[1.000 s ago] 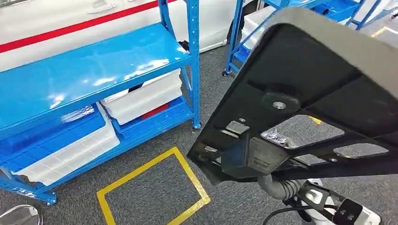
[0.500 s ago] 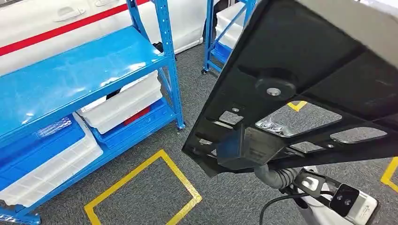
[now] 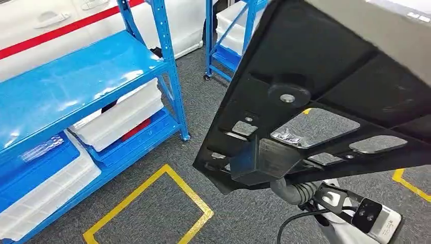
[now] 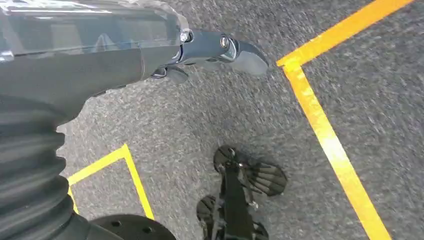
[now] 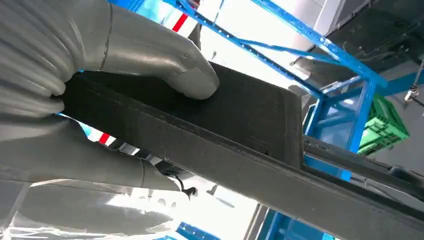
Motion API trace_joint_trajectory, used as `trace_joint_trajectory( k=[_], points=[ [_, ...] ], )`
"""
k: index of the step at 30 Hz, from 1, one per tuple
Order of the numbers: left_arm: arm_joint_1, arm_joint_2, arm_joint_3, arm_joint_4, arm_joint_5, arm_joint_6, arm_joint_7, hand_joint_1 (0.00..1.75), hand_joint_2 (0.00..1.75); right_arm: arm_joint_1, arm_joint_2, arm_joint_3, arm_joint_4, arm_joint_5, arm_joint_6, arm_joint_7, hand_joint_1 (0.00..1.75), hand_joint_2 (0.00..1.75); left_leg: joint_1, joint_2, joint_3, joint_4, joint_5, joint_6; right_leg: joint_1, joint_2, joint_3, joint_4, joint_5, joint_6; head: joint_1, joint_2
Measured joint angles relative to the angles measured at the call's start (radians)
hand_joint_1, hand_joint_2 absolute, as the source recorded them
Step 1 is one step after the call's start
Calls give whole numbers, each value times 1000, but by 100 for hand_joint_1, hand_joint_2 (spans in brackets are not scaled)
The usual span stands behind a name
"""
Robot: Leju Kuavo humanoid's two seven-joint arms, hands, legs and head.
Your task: Take the parts from the cabinet and place them on the table.
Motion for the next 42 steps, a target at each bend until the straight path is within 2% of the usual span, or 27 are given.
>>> trace_joint_trajectory(
  k=[1, 2, 3, 4, 5, 6, 8, 10, 13, 14, 18, 19, 20, 21, 23, 24, 25, 27, 28, 29, 30, 33, 34, 36, 39, 40, 42],
  points=[
    [0, 0, 0, 0, 2, 1, -1, 0, 175, 0, 1, 1, 0, 1, -1, 0, 171, 175, 0, 2, 0, 0, 0, -1, 0, -1, 8, -15, 8, 0, 0, 0],
    [-2, -2, 2, 0, 9, 3, -10, 0, 175, 2, 8, 5, -2, 16, -5, 0, 171, 175, 0, 14, 2, 6, -6, -5, 2, -33, 91, -164, 69, -6, 0, 0],
    [-2, -2, 3, 0, 12, 4, -13, 0, 175, 4, 11, 7, -4, 24, -7, -1, 171, 175, -2, 18, 3, 8, -9, -8, 4, -61, 110, -202, 69, -10, 0, 0],
    [-1, -2, 8, 0, 21, 8, -19, 0, 175, 21, 31, 16, -16, 49, -10, -2, 171, 175, -10, 29, 1, 12, -15, -20, 13, -56, 110, -215, 61, -26, 0, 0],
    [-4, -3, 19, 0, 29, 13, -18, 0, 175, 47, 56, 23, -38, 80, -4, -2, 171, 175, -8, 48, 6, 13, -23, -39, 11, -27, 108, -221, 66, -44, 0, 0],
    [-1, -7, 25, 0, 39, 13, -23, 0, 175, 56, 93, 25, -55, 108, 30, -2, 171, 175, 0, -28, -45, 140, -109, -51, 8, -6, 108, -224, 70, -58, 0, 0],
    [3, -9, 32, 0, 49, 15, -32, 0, 175, 84, 116, 23, -58, 129, 69, -2, 171, 175, 0, -36, -122, 306, -176, -54, 11, 16, 108, -224, 70, -59, 0, 0],
    [6, -13, 41, 0, 62, 19, -45, 0, 175, 125, 133, 22, -58, 150, 103, -2, 171, 175, 0, -36, -136, 323, -152, -52, 13, 37, 109, -223, 70, -59, 0, 0],
    [7, -19, 56, 0, 77, 23, -66, 0, 175, 157, 176, 23, -68, 159, 135, -2, 171, 175, 1, -66, -28, 87, -22, -40, 13, 72, 110, -218, 71, -58, 0, 0],
    [7, -19, 58, 0, 77, 22, -70, 0, 175, 157, 185, 23, -68, 152, 143, -2, 171, 175, 2, -117, -5, 32, -21, -33, 16, 83, 107, -215, 71, -53, 0, 0],
    [3, -14, 62, -3, 61, 6, -74, 0, 175, 163, 216, 6, -68, 111, 164, -2, 171, 175, -2, -89, 3, 16, -17, -19, 9, 121, 98, -223, 84, -26, 0, 0],
    [0, -14, 62, -3, 58, 4, -73, 0, 175, 164, 221, -2, -69, 105, 166, -2, 171, 175, 10, -75, 6, 2, -7, -9, 12, 100, 96, -210, 77, -23, 0, 0],
    [-1, -14, 62, -3, 55, 3, -73, 0, 175, 162, 223, -7, -69, 98, 166, -2, 171, 175, 6, -66, 8, -2, -4, -5, 16, 49, 83, -183, 54, -22, 0, 0],
    [0, -13, 62, -5, 45, -3, -73, 0, 175, 162, 227, -12, -68, 95, 166, -2, 171, 175, 4, -56, 7, -2, -4, 3, 15, 23, 55, -126, 14, -19, 0, 0],
    [3, -3, 60, -5, 20, -20, -70, 0, 175, 169, 235, -24, -69, 100, 152, -2, 171, 175, -1, -31, 4, -1, -4, 3, 9, 9, -17, 30, -60, -14, 0, 0],
    [3, 3, 53, -5, 5, -29, -65, 0, 175, 175, 237, -32, -73, 105, 141, -2, 171, 175, -1, -20, 2, 0, -4, 3, 6, 8, -38, 77, -72, -12, 0, 0],
    [2, 9, 44, -5, -9, -38, -61, 0, 175, 180, 237, -37, -79, 107, 129, -2, 171, 175, -2, -9, 1, 2, -4, 3, 4, 7, -35, 77, -59, -10, 0, 0],
    [-2, 18, 32, -5, -23, -48, -55, 0, 175, 182, 237, -44, -93, 107, 114, -2, 171, 175, -2, 11, 1, 6, -9, -1, 3, -6, 35, -43, 9, -10, 0, 0],
    [-4, 22, 21, -5, -31, -49, -53, 0, 175, 181, 238, -47, -104, 106, 105, -2, 171, 175, -2, 20, 2, 11, -13, -5, 4, -31, 87, -131, 45, -12, 0, 0],
    [-5, 30, 16, -6, -34, -50, -53, 0, 175, 177, 238, -50, -111, 103, 102, -2, 171, 175, -5, 28, 1, 15, -17, -11, 7, -77, 117, -185, 43, -16, 0, 0],
    [-6, 32, 12, -6, -37, -50, -53, 0, 175, 169, 238, -52, -114, 103, 101, -2, 171, 175, -13, 36, -4, 28, -24, -18, 19, -74, 121, -211, 37, -23, 0, 0],
    [-10, 39, -2, -6, -33, -46, -50, 0, 175, 152, 233, -57, -121, 80, 77, -2, 171, 175, -11, 69, 1, 22, -24, -32, 21, -41, 113, -204, 41, -41, 0, 0],
    [-15, 40, -2, -6, -31, -46, -50, 0, 175, 142, 226, -57, -120, 77, 71, -2, 171, 175, -9, 65, 1, 27, -30, -39, 12, -30, 117, -215, 48, -52, 0, 0],
    [-17, 42, -3, -6, -31, -47, -50, 0, 175, 120, 218, -57, -117, 76, 69, -2, 171, 175, 1, -17, -29, 104, -85, -49, 11, -16, 118, -219, 54, -62, 0, 0],
    [-10, 47, -3, -6, -31, -46, -48, 0, 175, 114, 212, -57, -111, 76, 69, -2, 171, 175, 2, -37, -133, 327, -182, -57, 13, 16, 115, -218, 55, -65, 0, 0],
    [-8, 47, -3, -6, -31, -46, -48, 0, 175, 114, 210, -57, -108, 76, 69, -2, 171, 175, 3, -37, -147, 350, -176, -57, 14, 29, 115, -217, 55, -65, 0, 0],
    [-9, 47, -3, -6, -31, -47, -46, 0, 175, 112, 207, -57, -105, 79, 68, -2, 171, 175, 5, -39, -104, 253, -104, -55, 13, 50, 117, -214, 55, -64, 0, 0]
  ],
)
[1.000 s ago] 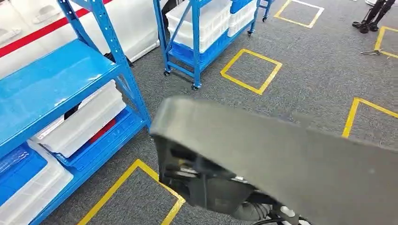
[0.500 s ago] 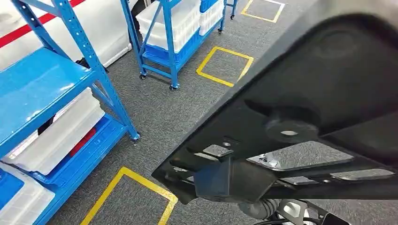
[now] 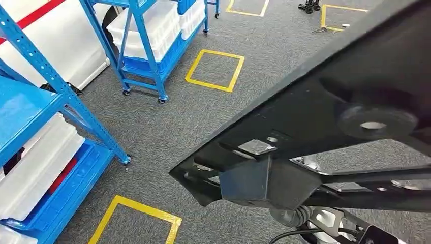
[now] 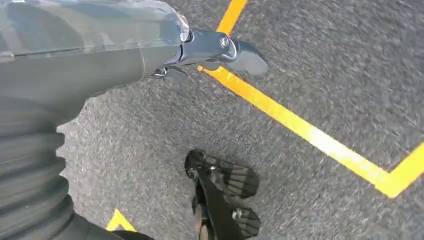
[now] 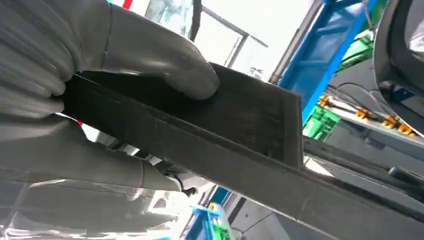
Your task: Take the parts from the cabinet and place them on the table.
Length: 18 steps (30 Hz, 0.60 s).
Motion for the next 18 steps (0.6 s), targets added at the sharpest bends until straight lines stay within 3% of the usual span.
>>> trace_joint_trajectory(
  k=[1, 2, 3, 5, 7, 8, 9, 10, 12, 13, 14, 15, 16, 17, 18],
  points=[
    [-1, 1, 0, 0, 0, 0, 5, 0, 175, -3, -1, 0, 0, 5, -2, 0, 171, 175, 3, -11, 45, -99, 52, 2, 0, 12, 2, 1, 0, 2, 0, 0],
    [-2, 2, 0, 0, 0, 3, 9, 0, 175, -8, -3, 0, 1, 10, -5, 0, 171, 175, 6, -46, 87, -190, 91, 4, -1, 22, 2, 2, -1, 4, 0, 0],
    [-3, 4, 0, 0, 0, 4, 12, 0, 175, -12, -8, 1, 3, 11, -10, 0, 171, 175, 9, -98, 97, -219, 76, 9, 4, 31, -3, 6, 1, 13, 0, 0],
    [-1, 4, 0, 0, 5, 7, 14, 0, 175, -18, -16, 2, 7, 10, -17, 0, 171, 175, 4, -83, 97, -225, 81, 14, -5, 52, -15, 4, 9, 27, 0, 0],
    [0, 6, 0, 0, 12, 7, 11, 0, 175, -19, -30, 1, 11, 0, -15, 0, 171, 175, 5, -62, 101, -236, 89, 29, -6, 73, -17, -4, 17, 43, 0, 0],
    [-2, 5, 0, 0, 13, 2, 6, 0, 175, -20, -37, 1, 14, 0, -14, 0, 171, 175, 9, -46, 106, -246, 97, 39, -6, 38, -21, 11, 6, 43, 0, 0],
    [-2, 5, 0, 0, 13, -2, 2, 0, 175, -30, -40, 2, 18, 4, -13, 0, 171, 175, 7, -38, 107, -252, 99, 46, 0, -7, -41, 49, -25, 44, 0, 0],
    [-1, 5, 0, 0, 13, -3, 2, 0, 175, -37, -42, 2, 21, 8, -13, 0, 171, 175, 4, -24, 105, -252, 100, 49, -1, -28, -76, 120, -66, 47, 0, 0],
    [4, 5, 0, 0, 14, -2, 6, 0, 175, -32, -44, 3, 26, 17, -13, 0, 171, 175, 0, 1, 103, -251, 98, 51, -5, -41, -146, 267, -126, 50, 0, 0],
    [6, 5, 1, 0, 15, 2, 9, 0, 175, -30, -47, 3, 29, 20, -12, 0, 171, 175, 0, 14, 102, -250, 98, 51, -7, -41, -164, 304, -128, 52, 0, 0],
    [6, 4, 1, 0, 17, 4, 11, 0, 175, -28, -50, 4, 32, 21, -10, 0, 171, 175, 0, 26, 102, -249, 97, 50, -10, -43, -152, 283, -107, 53, 0, 0],
    [5, 2, 1, 0, 18, 4, 12, 0, 175, -27, -53, 5, 34, 21, -9, 0, 171, 175, 0, 36, 102, -248, 96, 49, -11, -49, -119, 223, -72, 55, 0, 0],
    [5, 1, 1, 0, 18, 4, 12, 0, 175, -27, -55, 5, 35, 21, -8, 0, 171, 175, 0, 45, 103, -247, 94, 45, -12, -61, -67, 130, -30, 54, 0, 0],
    [5, -1, 1, 0, 18, 5, 12, 0, 175, -28, -57, 5, 35, 21, -7, 0, 171, 175, 0, 53, 105, -243, 91, 41, -11, -92, -16, 44, 0, 52, 0, 0],
    [6, -1, 1, 0, 18, 6, 12, 0, 175, -31, -58, 5, 35, 18, -3, 0, 171, 175, -5, 60, 105, -240, 86, 35, -4, -128, 2, 2, -18, 49, 0, 0]
  ],
)
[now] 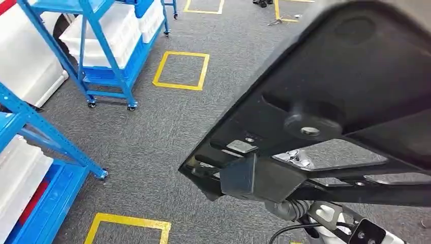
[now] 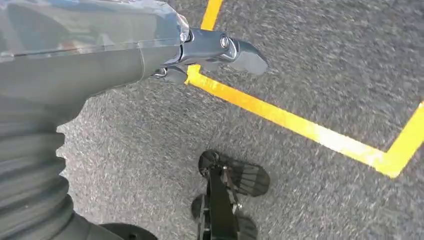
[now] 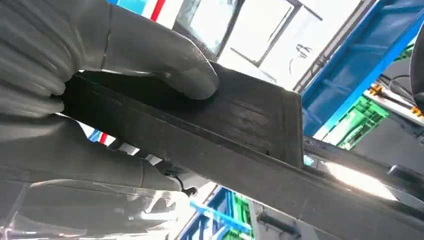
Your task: Take the parts from the cabinet and place them on the table.
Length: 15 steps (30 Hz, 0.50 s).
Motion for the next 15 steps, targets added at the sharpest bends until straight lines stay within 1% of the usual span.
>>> trace_joint_trajectory(
  k=[1, 2, 3, 4, 5, 6, 7, 8, 9, 10, 11, 12, 13, 14, 15],
  points=[
    [0, -2, 0, 0, 0, 3, 2, 0, 175, -1, -2, 1, 3, -7, 7, 0, 171, 175, -4, 7, 0, 3, -3, -7, 2, 19, -2, -2, 8, -9, 0, 0],
    [0, -2, 0, 0, 0, 8, 4, 0, 175, -2, -5, 1, 5, -15, 10, 0, 171, 175, -4, 16, 1, 3, -5, -11, 3, 28, -5, -1, 8, -12, 0, 0],
    [-1, -3, 0, 0, 1, 13, 6, 0, 175, -2, -7, 1, 8, -22, 14, 0, 171, 175, -2, 25, 4, 1, -4, -17, 7, 38, -6, 0, 8, -18, 0, 0],
    [-3, -4, 1, 0, 7, 18, 12, 0, 175, -3, -10, 1, 11, -30, 21, 0, 171, 175, -1, 34, 6, 1, -6, -23, 7, 48, -6, -5, 11, -24, 0, 0],
    [-4, -5, 2, 0, 14, 21, 19, 0, 175, -4, -11, 0, 13, -37, 29, 0, 171, 175, 4, 20, 3, 7, -15, -31, 0, 56, -1, -11, 16, -32, 0, 0],
    [-4, -7, 3, 0, 20, 24, 25, 0, 175, -6, -12, 0, 15, -47, 37, 0, 171, 175, 6, -19, -5, 35, -38, -34, 0, 62, -2, -12, 18, -35, 0, 0],
    [-3, -10, 6, 0, 24, 28, 32, 0, 175, -5, -11, 0, 18, -51, 45, 0, 171, 175, 8, -44, -38, 108, -82, -35, 0, 69, -2, -12, 19, -42, 0, 0],
    [-1, -11, 9, 0, 28, 33, 35, 0, 175, -2, -12, 0, 22, -53, 50, 0, 171, 175, 8, -53, -79, 195, -123, -37, 2, 79, -3, -12, 19, -44, 0, 0],
    [3, -14, 10, 0, 31, 35, 34, 0, 175, 2, -12, 0, 25, -53, 52, 0, 171, 175, 8, -57, -119, 277, -153, -38, 4, 91, -4, -11, 19, -45, 0, 0],
    [5, -17, 12, 0, 35, 35, 32, 0, 175, 7, -12, -1, 28, -52, 55, 0, 171, 175, 8, -57, -143, 323, -160, -37, 5, 101, -3, -11, 19, -45, 0, 0],
    [6, -19, 17, 0, 38, 36, 29, 0, 175, 12, -12, -2, 31, -50, 60, 0, 171, 175, 8, -58, -145, 321, -144, -35, 6, 113, -2, -10, 19, -45, 0, 0],
    [6, -22, 21, 0, 39, 36, 26, 0, 175, 15, -13, -4, 34, -49, 61, 0, 171, 175, 8, -59, -124, 271, -106, -31, 7, 124, -2, -10, 19, -45, 0, 0],
    [5, -24, 24, 0, 39, 36, 25, 0, 175, 17, -13, -6, 35, -49, 63, 0, 171, 175, 8, -63, -82, 179, -54, -26, 7, 139, 0, -8, 19, -45, 0, 0],
    [5, -26, 26, 0, 40, 38, 25, 0, 175, 23, -13, -11, 35, -50, 67, 0, 171, 175, 8, -83, -38, 87, -10, -20, 6, 149, 2, -8, 19, -44, 0, 0],
    [5, -27, 26, 0, 41, 41, 25, 0, 175, 33, -13, -16, 35, -50, 73, 0, 171, 175, 8, -142, -11, 20, -1, -14, 3, 155, 0, -8, 19, -41, 0, 0]
  ],
)
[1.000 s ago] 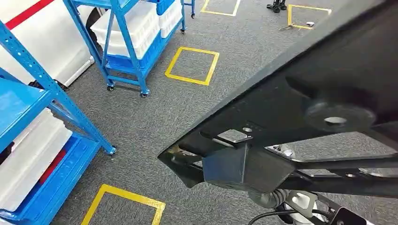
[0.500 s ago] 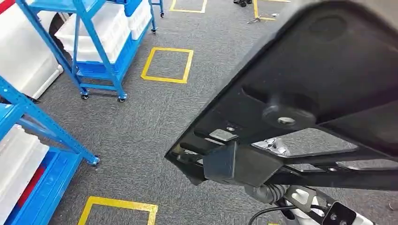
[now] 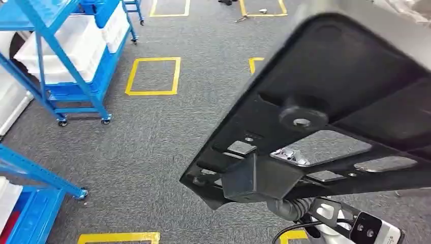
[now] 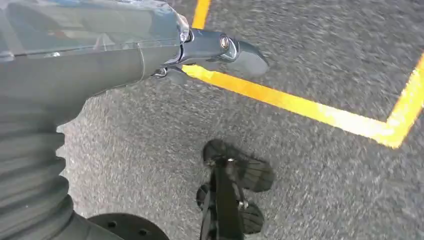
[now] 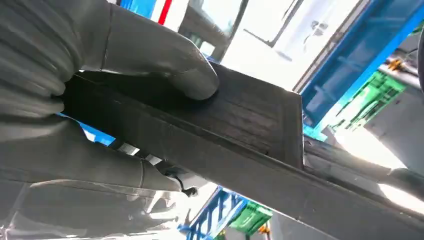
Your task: Take the parts from the cabinet and place them on the table.
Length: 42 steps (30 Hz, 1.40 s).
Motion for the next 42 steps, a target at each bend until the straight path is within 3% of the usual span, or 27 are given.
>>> trace_joint_trajectory(
  k=[1, 4, 5, 7, 9, 10, 11, 13, 14, 15, 16, 20, 21, 23, 25, 26, 28, 30, 31, 33, 35, 36, 37, 38, 40, 41, 42],
  points=[
    [0, -3, 1, 0, 1, 3, 0, 0, 175, 8, 0, -5, 0, 2, 10, 0, 171, 175, 2, -19, 5, -16, -2, 1, 2, 11, -6, 3, 2, 8, 0, 0],
    [3, -9, 2, 0, 3, 5, 0, 0, 175, 33, 0, -16, 0, 8, 21, 0, 171, 175, -9, 10, 7, -16, 3, 9, -12, 44, -14, -5, 13, 32, 0, 0],
    [1, -15, 2, 0, -1, 5, 0, 0, 175, 36, -1, -22, 0, 8, 22, 0, 171, 175, -1, 22, 11, -35, 12, 18, -5, 52, -15, -6, 14, 40, 0, 0],
    [0, -20, 2, 0, -7, 3, -2, 0, 175, 41, -6, -41, 0, -1, 22, 0, 171, 175, -2, 48, 18, -48, 20, 30, -1, -36, -42, 55, -35, 43, 0, 0],
    [6, -25, 2, 0, -14, -3, -5, 0, 175, 59, -7, -66, 0, -12, 20, 0, 171, 175, -6, 74, 16, -47, 20, 32, -3, -64, -113, 207, -112, 48, 0, 0],
    [10, -26, 2, 0, -17, -6, -9, 0, 175, 75, -7, -78, 0, -15, 20, 0, 171, 175, -7, 87, 15, -47, 19, 33, -5, -68, -145, 273, -135, 51, 0, 0],
    [11, -28, 2, 0, -22, -8, -12, 0, 175, 93, -7, -90, -1, -16, 20, 0, 171, 175, -7, 99, 14, -46, 18, 33, -8, -69, -154, 295, -131, 54, 0, 0],
    [11, -32, 2, 0, -26, -11, -14, 0, 175, 113, -8, -106, -8, -16, 20, 0, 171, 175, -6, 120, 15, -44, 15, 30, -12, -78, -101, 199, -72, 57, 0, 0],
    [10, -35, 2, 0, -28, -12, -15, 0, 175, 121, -9, -112, -15, -14, 18, 0, 171, 175, -6, 129, 16, -41, 12, 27, -12, -95, -47, 102, -31, 56, 0, 0],
    [10, -37, 1, 0, -30, -13, -18, 0, 175, 131, -9, -116, -26, -10, 15, 0, 171, 175, -7, 138, 17, -35, 8, 22, -11, -130, 8, 12, -6, 54, 0, 0],
    [9, -37, 1, 0, -31, -14, -20, 0, 175, 142, -9, -119, -37, -4, 11, 0, 171, 175, -15, 142, 17, -31, 2, 15, -1, -155, 16, -6, -22, 43, 0, 0],
    [7, -41, 1, 0, -28, -11, -21, 0, 175, 191, -9, -119, -80, 14, 0, 0, 171, 175, -12, 174, 29, -32, -6, -7, -1, -111, 14, -11, -16, 22, 0, 0],
    [5, -40, 1, 0, -27, -11, -21, 0, 175, 200, -9, -119, -93, 21, -2, 0, 171, 175, -6, 152, 26, -19, -19, -15, -7, -103, 18, -16, -11, 13, 0, 0],
    [8, -42, 0, 0, -25, -11, -22, 0, 175, 203, -10, -114, -108, 24, -15, 0, 171, 175, -3, 100, -24, 101, -97, -20, -7, -86, 16, -16, -10, 3, 0, 0],
    [12, -42, 1, 0, -22, -8, -22, 0, 175, 209, -10, -106, -116, 24, -18, 0, 171, 175, -3, 86, -98, 261, -164, -24, -4, -63, 15, -15, -9, 1, 0, 0],
    [14, -42, 1, 0, -18, -8, -23, 0, 175, 213, -10, -103, -120, 26, -18, 0, 171, 175, -3, 85, -120, 303, -167, -24, -3, -51, 15, -15, -9, 1, 0, 0],
    [14, -42, 1, 0, -10, -8, -24, 0, 175, 214, -10, -90, -131, 29, -18, 0, 171, 175, -3, 83, -91, 228, -102, -18, -2, -26, 18, -14, -9, 1, 0, 0],
    [13, -40, 3, 0, -4, -12, -28, 0, 175, 206, -10, -77, -137, 29, -18, 0, 171, 175, -3, 52, -10, 45, -7, -7, -2, -4, 22, -13, -10, 2, 0, 0],
    [13, -39, 5, 0, -4, -13, -28, 0, 175, 196, -10, -71, -137, 25, -20, 0, 171, 175, -4, 14, 11, -9, -2, 0, 0, 4, 20, -12, -9, 6, 0, 0],
    [9, -35, 7, 0, -4, -16, -28, 0, 175, 159, -10, -56, -132, 11, -32, 0, 171, 175, -5, 22, 15, -23, -6, 2, -3, 26, 8, -10, -4, 20, 0, 0],
    [1, -34, 7, 0, -6, -22, -27, 0, 175, 130, -10, -49, -127, 1, -49, 0, 171, 175, -6, 36, 17, -29, 1, 14, -5, 43, 4, -15, 3, 35, 0, 0],
    [-3, -34, 7, 0, -6, -26, -26, 0, 175, 110, -10, -42, -122, 0, -63, 0, 171, 175, 5, 49, 19, -43, 12, 22, -4, 35, 1, -8, -2, 37, 0, 0],
    [-6, -33, 7, 0, -11, -28, -23, 0, 175, 92, -10, -34, -118, 0, -76, 0, 171, 175, 2, 57, 20, -47, 15, 28, 1, -16, -12, 18, -25, 39, 0, 0],
    [-5, -33, 7, 0, -12, -30, -23, 0, 175, 75, -10, -27, -114, 0, -89, 0, 171, 175, 1, 68, 18, -48, 16, 31, -1, -47, -44, 80, -66, 42, 0, 0],
    [-3, -33, 7, 0, -12, -32, -22, 0, 175, 60, -9, -8, -106, 3, -109, 0, 171, 175, -2, 91, 17, -47, 15, 33, -6, -68, -119, 243, -139, 49, 0, 0],
    [-3, -33, 7, 0, -12, -33, -22, 0, 175, 58, -8, 0, -103, 6, -118, 0, 171, 175, -2, 101, 16, -46, 14, 33, -9, -70, -143, 293, -149, 53, 0, 0],
    [-4, -33, 7, 0, -12, -34, -22, 0, 175, 56, -7, 8, -101, 10, -124, 0, 171, 175, -2, 111, 17, -46, 13, 31, -12, -72, -141, 291, -134, 56, 0, 0]
  ],
)
